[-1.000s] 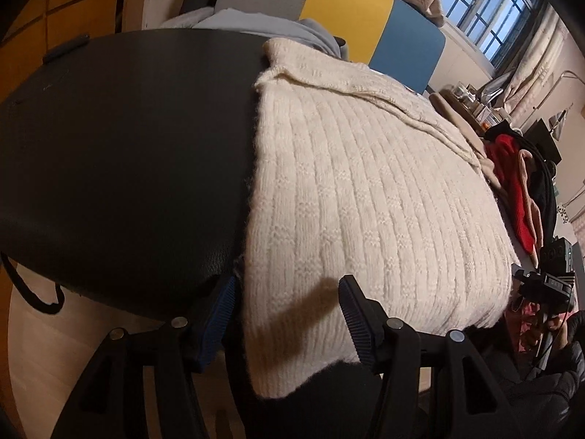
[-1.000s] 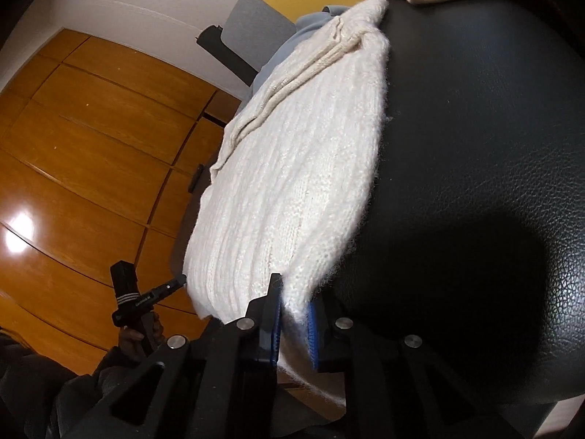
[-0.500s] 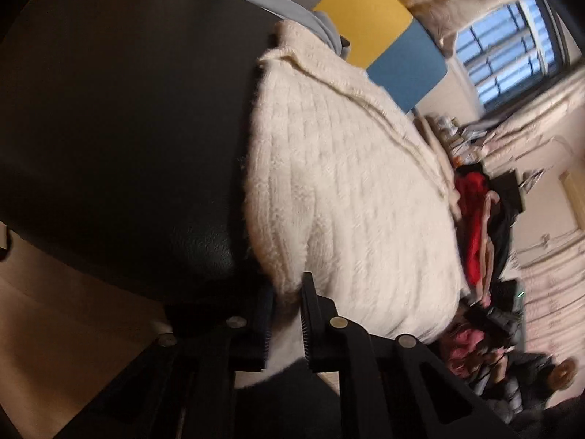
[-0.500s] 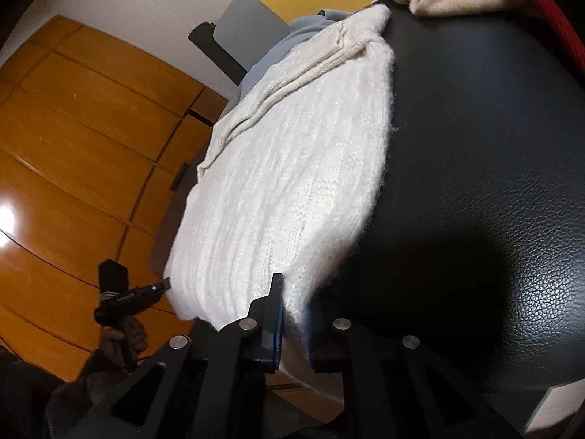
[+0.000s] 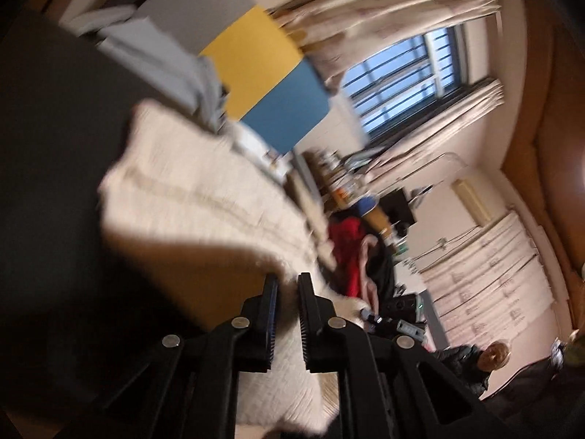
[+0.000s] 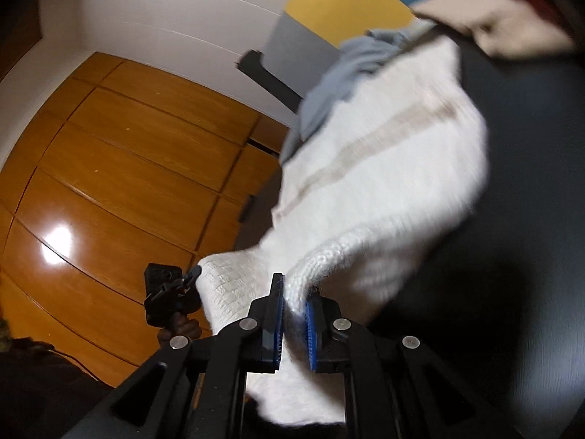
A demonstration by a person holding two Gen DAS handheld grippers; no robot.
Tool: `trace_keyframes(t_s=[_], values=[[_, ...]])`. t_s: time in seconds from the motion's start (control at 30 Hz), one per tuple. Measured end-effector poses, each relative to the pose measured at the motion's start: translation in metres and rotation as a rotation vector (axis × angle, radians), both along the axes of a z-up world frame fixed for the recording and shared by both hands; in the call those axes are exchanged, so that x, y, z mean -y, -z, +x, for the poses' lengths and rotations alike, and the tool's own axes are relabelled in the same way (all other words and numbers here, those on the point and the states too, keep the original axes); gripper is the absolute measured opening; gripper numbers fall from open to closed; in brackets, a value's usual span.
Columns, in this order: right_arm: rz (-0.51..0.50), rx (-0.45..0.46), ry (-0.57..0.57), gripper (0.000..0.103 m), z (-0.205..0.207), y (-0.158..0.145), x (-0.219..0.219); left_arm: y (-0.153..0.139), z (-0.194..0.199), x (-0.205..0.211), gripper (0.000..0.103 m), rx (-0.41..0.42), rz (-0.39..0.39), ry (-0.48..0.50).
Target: Fold clothes
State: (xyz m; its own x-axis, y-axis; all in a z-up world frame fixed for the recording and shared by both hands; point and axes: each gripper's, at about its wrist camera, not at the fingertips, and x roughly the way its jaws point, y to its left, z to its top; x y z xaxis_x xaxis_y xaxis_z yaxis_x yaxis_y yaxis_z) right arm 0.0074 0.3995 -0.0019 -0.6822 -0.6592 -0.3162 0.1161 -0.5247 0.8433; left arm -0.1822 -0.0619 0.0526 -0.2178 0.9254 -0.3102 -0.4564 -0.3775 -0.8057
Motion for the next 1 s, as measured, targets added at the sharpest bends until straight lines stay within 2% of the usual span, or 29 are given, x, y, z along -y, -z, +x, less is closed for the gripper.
trace_keyframes(t_s=[0.03,0.17,0.23,0.33,0.4,0.47,0.57,0.63,0.67,0.7,0.77,0.87,0.9,1.0], values=[[0.001,-0.015,0.005,0.01,-0.011,-0.005,-0.003,-0.006,-0.012,-0.004,0.001,-0.011,0.03,-0.006],[0.031,-0.055,0.056,0.01,-0.066,-0.023,-0.024,-0.025,-0.066,-0.025,0.001,-0.075,0.066,-0.055],[0.056,-0.025,0.095,0.01,-0.096,-0.022,-0.038,-0.019,-0.097,-0.04,0.0,-0.061,0.009,-0.095],[0.103,0.036,0.139,0.01,-0.131,-0.013,-0.053,0.0,-0.127,-0.052,0.001,0.017,-0.072,-0.109],[0.116,0.082,0.151,0.01,-0.144,-0.005,-0.058,0.001,-0.122,-0.057,0.004,-0.023,-0.208,-0.097],[0.119,0.107,0.141,0.01,-0.143,0.006,-0.061,0.003,-0.104,-0.061,0.017,-0.059,-0.284,-0.007],[0.134,0.144,0.119,0.01,-0.141,0.022,-0.058,0.011,-0.075,-0.06,0.023,-0.053,-0.354,0.113],[0.125,0.17,0.115,0.011,-0.137,0.035,-0.057,0.02,-0.051,-0.06,0.031,-0.035,-0.4,0.167],[0.116,0.181,0.115,0.011,-0.136,0.042,-0.057,0.022,-0.039,-0.065,0.032,-0.052,-0.454,0.188],[0.107,0.191,0.116,0.01,-0.135,0.048,-0.057,0.023,-0.026,-0.073,0.036,-0.091,-0.515,0.211],[0.075,0.18,0.131,0.01,-0.133,0.055,-0.057,0.02,0.0,-0.101,0.039,-0.265,-0.654,0.279],[0.067,0.173,0.141,0.009,-0.13,0.056,-0.059,0.02,0.025,-0.144,0.046,-0.462,-0.774,0.45],[0.068,0.171,0.141,0.009,-0.13,0.057,-0.059,0.023,0.029,-0.156,0.046,-0.504,-0.811,0.524],[0.085,0.16,0.137,0.009,-0.128,0.056,-0.058,0.039,0.027,-0.184,0.046,-0.532,-0.89,0.729]])
